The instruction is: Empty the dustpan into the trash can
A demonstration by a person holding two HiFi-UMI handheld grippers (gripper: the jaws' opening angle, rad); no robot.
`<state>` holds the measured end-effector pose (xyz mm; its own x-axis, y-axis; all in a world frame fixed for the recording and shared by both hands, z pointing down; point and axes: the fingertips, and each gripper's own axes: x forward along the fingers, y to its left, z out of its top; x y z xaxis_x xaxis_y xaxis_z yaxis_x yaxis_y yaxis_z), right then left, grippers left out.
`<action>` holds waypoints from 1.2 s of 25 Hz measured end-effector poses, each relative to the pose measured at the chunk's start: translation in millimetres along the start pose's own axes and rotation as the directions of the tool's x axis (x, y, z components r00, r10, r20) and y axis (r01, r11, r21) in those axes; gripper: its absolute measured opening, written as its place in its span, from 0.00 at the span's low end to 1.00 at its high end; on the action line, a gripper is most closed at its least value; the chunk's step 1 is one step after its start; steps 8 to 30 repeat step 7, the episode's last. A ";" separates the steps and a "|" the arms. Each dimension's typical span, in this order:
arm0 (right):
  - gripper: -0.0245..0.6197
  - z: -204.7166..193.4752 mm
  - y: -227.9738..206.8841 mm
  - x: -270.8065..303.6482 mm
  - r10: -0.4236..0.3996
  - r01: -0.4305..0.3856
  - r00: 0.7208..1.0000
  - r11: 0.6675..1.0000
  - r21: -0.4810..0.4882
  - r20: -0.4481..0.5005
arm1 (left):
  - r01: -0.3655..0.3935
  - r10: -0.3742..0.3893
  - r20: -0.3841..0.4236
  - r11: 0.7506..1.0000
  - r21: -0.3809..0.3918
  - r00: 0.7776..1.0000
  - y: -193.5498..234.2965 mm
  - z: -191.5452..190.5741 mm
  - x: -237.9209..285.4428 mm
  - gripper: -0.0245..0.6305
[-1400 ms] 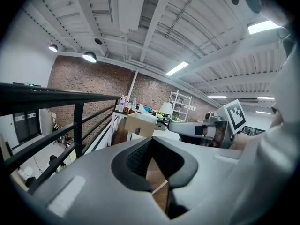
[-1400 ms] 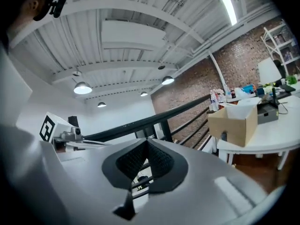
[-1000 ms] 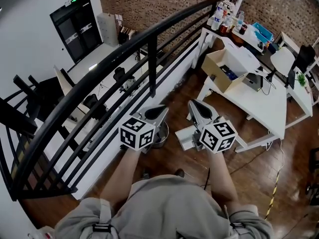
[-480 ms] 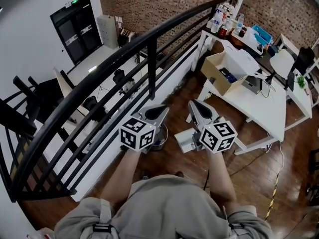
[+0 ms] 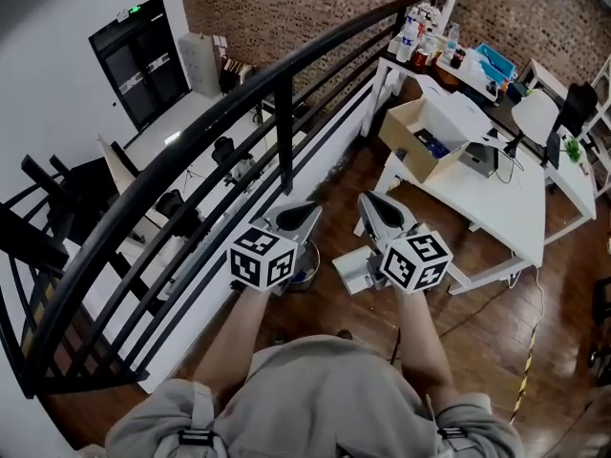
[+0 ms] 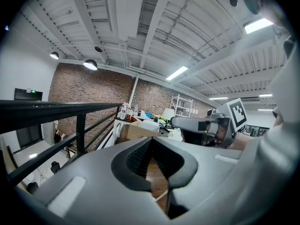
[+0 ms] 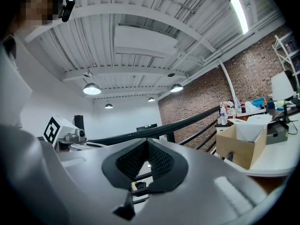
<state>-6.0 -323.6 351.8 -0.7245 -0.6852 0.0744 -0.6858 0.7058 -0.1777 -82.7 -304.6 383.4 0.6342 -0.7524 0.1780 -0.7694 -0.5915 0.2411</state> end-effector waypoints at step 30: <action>0.04 1.0 -3.8 1.3 -0.003 0.003 1.000 1.000 0.002 -0.001 | 0.006 -0.007 -0.010 1.000 -0.004 1.000 1.3 -1.3 6.1 0.04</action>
